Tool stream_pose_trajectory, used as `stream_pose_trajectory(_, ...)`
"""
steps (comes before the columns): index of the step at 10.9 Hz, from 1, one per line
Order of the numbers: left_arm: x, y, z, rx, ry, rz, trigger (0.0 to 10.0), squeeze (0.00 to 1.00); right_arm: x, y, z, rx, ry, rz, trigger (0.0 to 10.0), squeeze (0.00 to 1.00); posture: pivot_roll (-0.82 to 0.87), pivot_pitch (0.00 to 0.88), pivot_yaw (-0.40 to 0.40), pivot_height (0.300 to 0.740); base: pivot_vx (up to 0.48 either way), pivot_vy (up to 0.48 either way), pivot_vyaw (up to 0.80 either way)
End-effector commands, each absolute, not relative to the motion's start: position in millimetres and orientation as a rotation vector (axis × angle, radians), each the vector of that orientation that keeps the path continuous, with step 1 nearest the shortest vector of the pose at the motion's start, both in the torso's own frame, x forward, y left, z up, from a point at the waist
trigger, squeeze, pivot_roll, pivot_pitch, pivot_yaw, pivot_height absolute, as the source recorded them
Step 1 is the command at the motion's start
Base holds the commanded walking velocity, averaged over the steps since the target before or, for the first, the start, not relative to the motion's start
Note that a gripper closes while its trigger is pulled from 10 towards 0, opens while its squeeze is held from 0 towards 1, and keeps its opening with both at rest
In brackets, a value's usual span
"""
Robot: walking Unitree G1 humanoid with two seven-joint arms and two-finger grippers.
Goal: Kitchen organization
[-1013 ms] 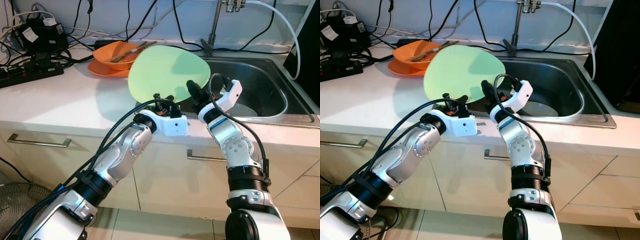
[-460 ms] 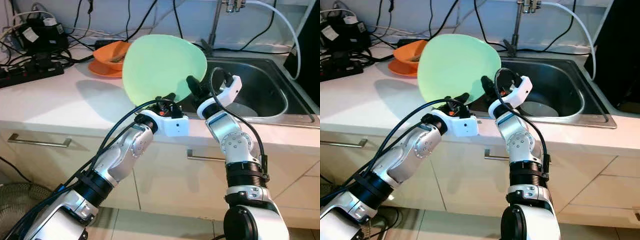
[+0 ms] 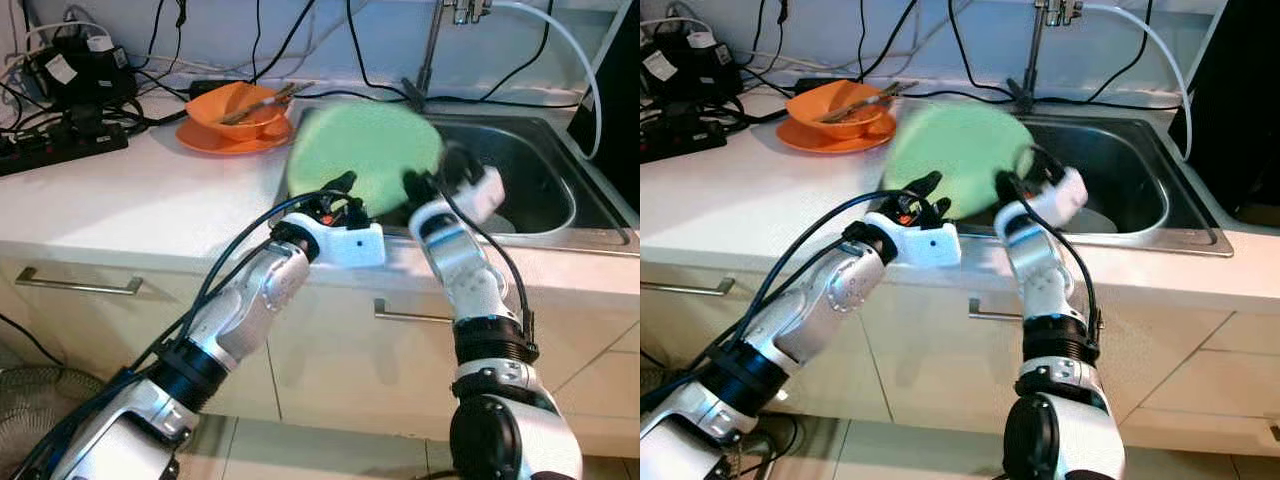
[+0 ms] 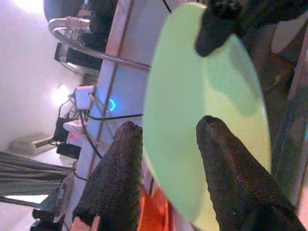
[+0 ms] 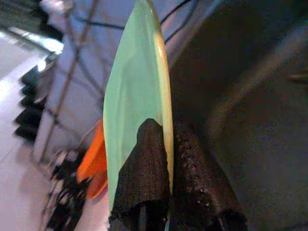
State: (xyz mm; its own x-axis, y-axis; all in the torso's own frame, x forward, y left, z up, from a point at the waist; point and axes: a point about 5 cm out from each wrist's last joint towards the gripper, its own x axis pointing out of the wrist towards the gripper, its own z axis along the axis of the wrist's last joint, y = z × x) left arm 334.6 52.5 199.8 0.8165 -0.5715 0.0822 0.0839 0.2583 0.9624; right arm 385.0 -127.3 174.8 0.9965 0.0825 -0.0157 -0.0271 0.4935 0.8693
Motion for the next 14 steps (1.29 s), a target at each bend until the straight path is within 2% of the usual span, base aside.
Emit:
stream_pose_trajectory(1,334,55,200,1.144,-0.439,-0.458,10.0,0.00,392,-137,195,1.049,-0.031,0.030,0.0,0.00,0.17,0.000,0.035,0.740,0.000,0.000,0.00)
stream_pose_trajectory(2,334,57,197,1.045,-0.398,-0.459,10.0,0.00,395,-143,195,1.033,-0.041,-0.007,0.0,0.00,0.17,0.000,0.033,0.740,0.000,0.000,0.00)
stream_pose_trajectory(3,332,61,191,0.901,-0.338,-0.455,10.0,0.00,398,-149,197,1.023,-0.054,-0.033,10.0,0.00,0.17,0.000,0.030,0.740,0.000,0.000,0.00)
stream_pose_trajectory(4,329,65,185,0.769,-0.277,-0.462,10.0,0.00,401,-153,200,1.034,-0.076,-0.063,10.0,0.00,0.18,0.000,0.024,0.740,0.000,0.000,0.00)
stream_pose_trajectory(6,322,65,171,0.574,-0.165,-0.513,10.0,0.00,406,-156,201,0.950,-0.091,-0.116,10.0,0.00,0.19,0.000,0.017,0.740,0.000,0.000,0.00)
stream_pose_trajectory(8,314,64,166,0.323,-0.061,-0.543,10.0,0.00,410,-150,203,0.751,-0.091,-0.124,10.0,0.00,0.21,0.011,0.007,0.740,0.000,0.000,0.00)
stream_pose_trajectory(14,301,67,167,0.272,-0.013,-0.544,10.0,0.00,410,-127,194,0.522,-0.066,-0.043,10.0,0.00,0.24,0.055,-0.007,0.740,0.000,0.000,0.00)
